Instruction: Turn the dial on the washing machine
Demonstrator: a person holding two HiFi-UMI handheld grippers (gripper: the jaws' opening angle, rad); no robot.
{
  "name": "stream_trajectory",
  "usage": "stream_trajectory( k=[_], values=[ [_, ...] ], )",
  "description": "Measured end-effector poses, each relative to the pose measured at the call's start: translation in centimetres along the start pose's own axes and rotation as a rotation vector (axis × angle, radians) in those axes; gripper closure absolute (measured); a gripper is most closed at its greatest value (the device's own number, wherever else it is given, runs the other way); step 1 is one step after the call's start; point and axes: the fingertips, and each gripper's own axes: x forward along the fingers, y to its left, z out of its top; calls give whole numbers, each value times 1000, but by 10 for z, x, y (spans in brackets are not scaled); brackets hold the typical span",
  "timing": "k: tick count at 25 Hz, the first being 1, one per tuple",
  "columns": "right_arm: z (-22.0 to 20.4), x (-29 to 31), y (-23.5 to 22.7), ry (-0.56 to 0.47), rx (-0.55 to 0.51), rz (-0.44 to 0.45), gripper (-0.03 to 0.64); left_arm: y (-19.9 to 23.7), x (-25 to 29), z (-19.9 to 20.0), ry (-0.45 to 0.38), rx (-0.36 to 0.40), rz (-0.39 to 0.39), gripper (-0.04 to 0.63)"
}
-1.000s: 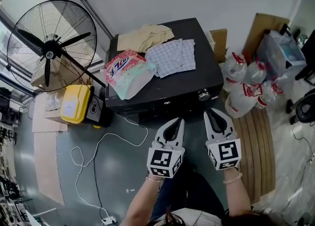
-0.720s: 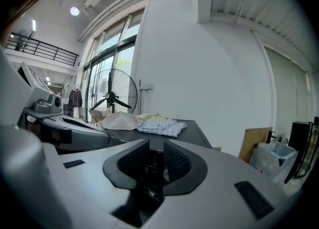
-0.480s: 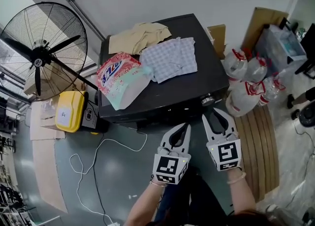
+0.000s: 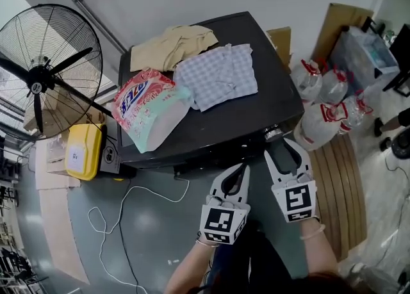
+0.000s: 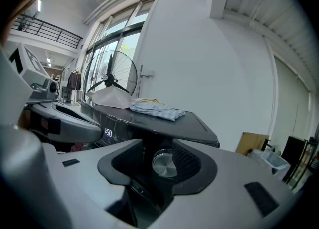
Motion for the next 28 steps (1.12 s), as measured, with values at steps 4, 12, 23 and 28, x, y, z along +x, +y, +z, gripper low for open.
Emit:
stream_trajectory(
  k=[4,12,23,28],
  values=[
    [-14,10,-4,23,-32,-15,388,4,7,-12,4,-6,-4,578],
    [-37,25,-10,50,-79,-30,333,2,17,-35,7,-20,-16,578],
    [-61,46,-19,81,-122,-51,311,4,35,-57,14,-61,-9,578],
    [-64,54,-20,87,-139,-77,313,6,38,-62,18,-78,-3,578]
  ],
)
